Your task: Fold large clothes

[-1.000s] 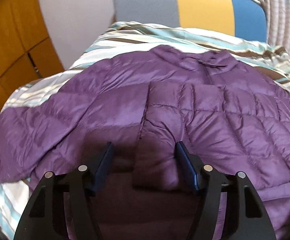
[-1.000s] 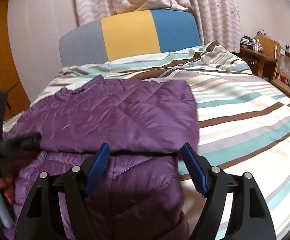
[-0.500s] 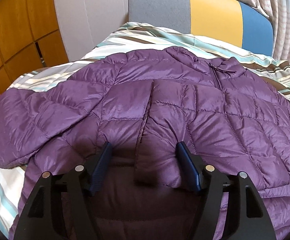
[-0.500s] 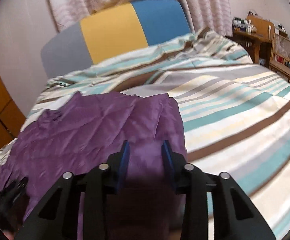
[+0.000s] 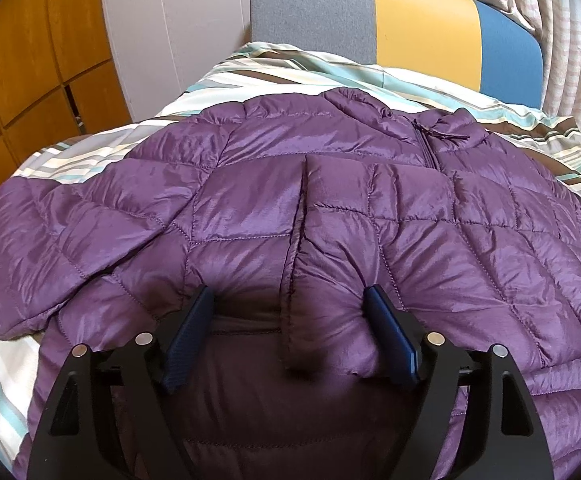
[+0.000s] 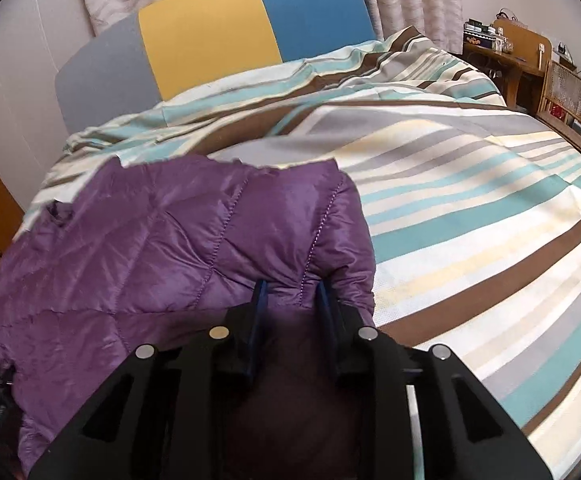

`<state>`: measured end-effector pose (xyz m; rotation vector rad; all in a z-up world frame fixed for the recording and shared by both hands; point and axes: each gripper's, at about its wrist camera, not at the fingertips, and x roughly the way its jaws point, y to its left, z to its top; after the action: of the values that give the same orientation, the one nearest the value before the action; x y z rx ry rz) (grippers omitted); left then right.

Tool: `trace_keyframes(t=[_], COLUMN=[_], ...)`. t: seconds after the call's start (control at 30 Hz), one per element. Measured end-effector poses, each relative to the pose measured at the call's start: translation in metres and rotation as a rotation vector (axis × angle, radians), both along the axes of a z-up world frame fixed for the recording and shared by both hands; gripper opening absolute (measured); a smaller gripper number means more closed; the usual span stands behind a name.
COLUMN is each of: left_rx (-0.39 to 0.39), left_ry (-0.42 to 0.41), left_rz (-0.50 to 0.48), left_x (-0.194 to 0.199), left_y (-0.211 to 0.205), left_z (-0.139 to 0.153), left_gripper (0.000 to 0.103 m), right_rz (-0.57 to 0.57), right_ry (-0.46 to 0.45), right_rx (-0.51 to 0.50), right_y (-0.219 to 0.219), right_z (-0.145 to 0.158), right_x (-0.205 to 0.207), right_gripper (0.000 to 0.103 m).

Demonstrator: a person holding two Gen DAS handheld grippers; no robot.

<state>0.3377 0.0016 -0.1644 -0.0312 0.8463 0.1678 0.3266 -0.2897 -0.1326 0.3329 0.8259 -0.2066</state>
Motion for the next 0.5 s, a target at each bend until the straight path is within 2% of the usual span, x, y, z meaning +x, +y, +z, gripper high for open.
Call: trace_keyframes(t=[0.07, 0.17, 0.4, 0.5], left_rx=[0.000, 0.004, -0.005, -0.001], left_ry=[0.000, 0.000, 0.002, 0.004], left_rz=[0.001, 0.001, -0.002, -0.003], left_x=[0.000, 0.000, 0.000, 0.000], left_y=[0.000, 0.000, 0.002, 0.002], left_z=[0.000, 0.000, 0.000, 0.000], left_gripper=[0.079, 0.079, 0.084, 0.085], right_rz=[-0.009, -0.007, 0.007, 0.013], right_ry=[-0.048, -0.089, 0.011, 0.033], right_rx=[0.029, 0.031, -0.026, -0.095], right_y=[-0.001, 0.006, 0.020, 0.030], right_z=[0.014, 0.030, 0.001, -0.002], right_x=[-0.017, -0.045, -0.057, -0.050], right_gripper=[0.040, 0.039, 0.036, 0.038])
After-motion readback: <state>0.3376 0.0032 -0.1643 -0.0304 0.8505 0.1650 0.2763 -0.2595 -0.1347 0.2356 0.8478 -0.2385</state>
